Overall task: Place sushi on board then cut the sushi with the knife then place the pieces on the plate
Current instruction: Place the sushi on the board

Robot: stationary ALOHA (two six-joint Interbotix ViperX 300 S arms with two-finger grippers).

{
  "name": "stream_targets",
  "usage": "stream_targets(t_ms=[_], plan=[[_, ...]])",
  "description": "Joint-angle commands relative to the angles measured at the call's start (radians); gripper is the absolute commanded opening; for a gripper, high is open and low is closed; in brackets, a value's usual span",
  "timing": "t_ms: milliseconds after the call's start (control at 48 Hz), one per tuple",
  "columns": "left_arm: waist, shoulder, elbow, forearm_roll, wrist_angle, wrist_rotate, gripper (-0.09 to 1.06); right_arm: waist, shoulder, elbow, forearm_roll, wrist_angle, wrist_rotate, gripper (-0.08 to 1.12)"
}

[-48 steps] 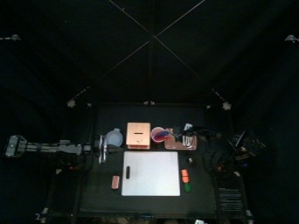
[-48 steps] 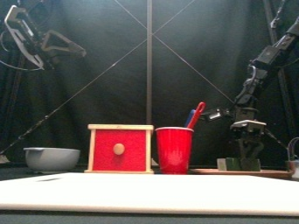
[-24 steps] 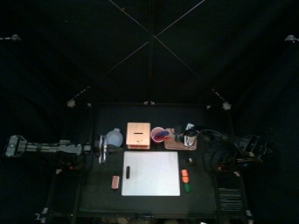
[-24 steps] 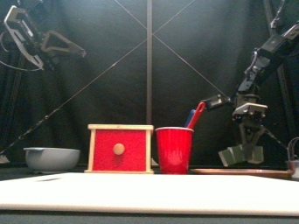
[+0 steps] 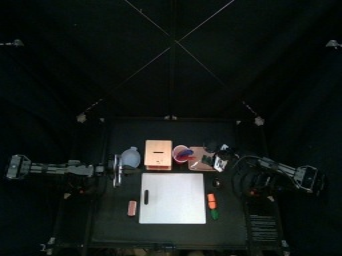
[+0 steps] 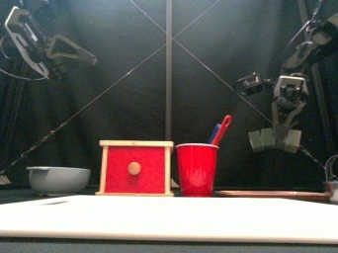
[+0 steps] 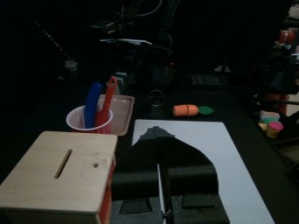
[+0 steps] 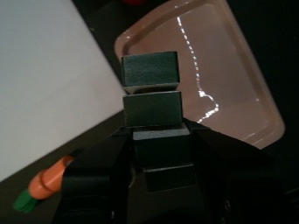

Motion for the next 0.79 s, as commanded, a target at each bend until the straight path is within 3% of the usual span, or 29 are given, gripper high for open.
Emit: stream_targets(t_ms=[21,354,792], plan=[[-0.002,0.003,-0.017,-0.002,-0.005,-0.002,-0.01,0.100,-0.064,0.002,-0.021,-0.005,0.132,0.57],[0.002,0.003,-0.011,0.000,-0.003,0.000,-0.01,0.377,-0.069,0.012,-0.127,-0.123,0.591,0.57],[0.005,0.002,-0.005,-0.002,-0.005,0.002,-0.01,0.594,0.112,-0.017,-0.262,-0.354,1.170,0.57]])
